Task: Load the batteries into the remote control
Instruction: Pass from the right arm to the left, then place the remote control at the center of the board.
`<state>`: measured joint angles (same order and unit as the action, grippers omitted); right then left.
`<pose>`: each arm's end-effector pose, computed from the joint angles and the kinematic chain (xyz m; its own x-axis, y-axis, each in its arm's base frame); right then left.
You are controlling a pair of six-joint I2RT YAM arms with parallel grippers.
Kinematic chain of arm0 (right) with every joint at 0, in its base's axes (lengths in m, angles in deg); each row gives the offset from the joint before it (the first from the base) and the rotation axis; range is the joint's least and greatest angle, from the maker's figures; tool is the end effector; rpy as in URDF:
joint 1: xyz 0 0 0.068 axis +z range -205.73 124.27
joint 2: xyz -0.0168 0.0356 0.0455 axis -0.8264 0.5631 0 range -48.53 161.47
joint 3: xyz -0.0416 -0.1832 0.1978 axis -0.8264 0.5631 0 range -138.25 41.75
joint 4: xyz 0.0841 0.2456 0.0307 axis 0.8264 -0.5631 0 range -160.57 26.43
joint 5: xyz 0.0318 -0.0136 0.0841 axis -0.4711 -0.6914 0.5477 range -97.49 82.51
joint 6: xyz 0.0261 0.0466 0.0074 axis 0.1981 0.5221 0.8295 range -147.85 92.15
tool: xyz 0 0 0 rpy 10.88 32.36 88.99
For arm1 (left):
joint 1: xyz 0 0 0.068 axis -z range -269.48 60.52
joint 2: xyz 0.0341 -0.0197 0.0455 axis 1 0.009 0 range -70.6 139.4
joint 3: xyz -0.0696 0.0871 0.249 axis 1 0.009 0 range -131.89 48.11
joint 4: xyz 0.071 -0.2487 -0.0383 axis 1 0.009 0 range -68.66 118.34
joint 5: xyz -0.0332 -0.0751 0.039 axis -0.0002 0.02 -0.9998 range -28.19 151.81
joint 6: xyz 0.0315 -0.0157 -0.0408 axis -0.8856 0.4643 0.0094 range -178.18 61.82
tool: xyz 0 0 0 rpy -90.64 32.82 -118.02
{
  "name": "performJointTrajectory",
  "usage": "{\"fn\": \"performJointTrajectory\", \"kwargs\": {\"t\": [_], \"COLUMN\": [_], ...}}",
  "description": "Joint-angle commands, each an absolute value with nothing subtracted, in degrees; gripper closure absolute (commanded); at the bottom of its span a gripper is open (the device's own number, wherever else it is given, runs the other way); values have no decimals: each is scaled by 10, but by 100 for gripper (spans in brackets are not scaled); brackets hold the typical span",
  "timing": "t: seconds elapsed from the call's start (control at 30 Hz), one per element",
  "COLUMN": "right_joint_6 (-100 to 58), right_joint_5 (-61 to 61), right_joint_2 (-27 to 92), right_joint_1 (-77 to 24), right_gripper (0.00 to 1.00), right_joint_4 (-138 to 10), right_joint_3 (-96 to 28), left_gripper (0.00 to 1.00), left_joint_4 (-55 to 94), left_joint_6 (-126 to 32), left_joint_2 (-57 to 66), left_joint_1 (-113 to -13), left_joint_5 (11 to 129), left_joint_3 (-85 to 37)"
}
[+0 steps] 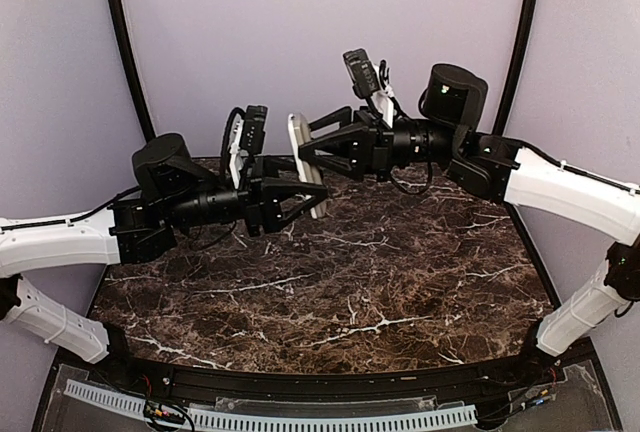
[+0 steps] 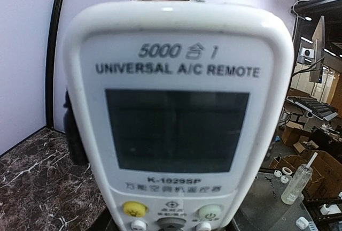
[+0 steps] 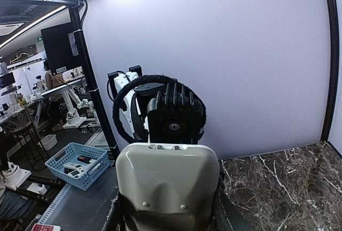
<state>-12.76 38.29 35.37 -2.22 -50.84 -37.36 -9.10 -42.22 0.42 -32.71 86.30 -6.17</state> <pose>0.1810 0.2877 0.4290 -0.1766 0.0666 -0.9820 -0.9703 -0.1795 0.1624 0.1462 -0.2501 0.3752 -0.1453 -0.2350 -0.9611 0.9798 0.1009 -0.1729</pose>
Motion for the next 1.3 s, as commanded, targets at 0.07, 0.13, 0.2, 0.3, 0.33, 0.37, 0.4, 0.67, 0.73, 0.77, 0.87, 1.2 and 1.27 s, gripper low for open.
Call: {"fn": "performJointTrajectory", "kwargs": {"t": [0.07, 0.13, 0.2, 0.3, 0.33, 0.37, 0.4, 0.67, 0.73, 0.77, 0.87, 1.2, 1.27], "right_joint_6": [-175, -181, -183, -178, -177, -176, -172, -134, -132, -131, -133, -135, -136], "right_joint_5": [334, 284, 208, 77, 25, -24, -64, -179, -178, -177, -171, -161, -156], "right_joint_2": [340, 328, 313, 288, 284, 281, 281, 300, 308, 312, 320, 325, 326], "right_joint_1": [-18, -21, -25, -32, -33, -33, -34, -39, -39, -39, -39, -39, -39], "right_gripper": [24, 2, 1, 1, 1, 1, 1, 1, 1, 1, 1, 1, 1], "right_joint_4": [-520, -547, -575, -625, -652, -680, -709, -838, -850, -854, -861, -861, -861], "right_joint_3": [-356, -355, -351, -338, -335, -335, -335, -323, -323, -325, -329, -327, -328], "left_gripper": [91, 93, 99, 100, 100, 100, 100, 100, 100, 100, 100, 44, 36], "left_joint_4": [-48, -10, 46, 174, 203, 251, 291, 437, 464, 473, 505, 500, 500], "left_joint_6": [-397, -396, -389, -352, -342, -324, -317, -314, -307, -304, -287, -254, -259], "left_joint_2": [-26, -27, -22, 10, 20, 42, 54, 241, 288, 303, 355, 378, 377], "left_joint_1": [-330, -330, -332, -347, -352, -361, -364, -391, -399, -401, -405, -408, -409], "left_joint_5": [818, 781, 730, 670, 651, 645, 635, 656, 674, 678, 667, 673, 678], "left_joint_3": [-65, -66, -69, -80, -82, -84, -85, -119, -139, -145, -173, -182, -187]}}
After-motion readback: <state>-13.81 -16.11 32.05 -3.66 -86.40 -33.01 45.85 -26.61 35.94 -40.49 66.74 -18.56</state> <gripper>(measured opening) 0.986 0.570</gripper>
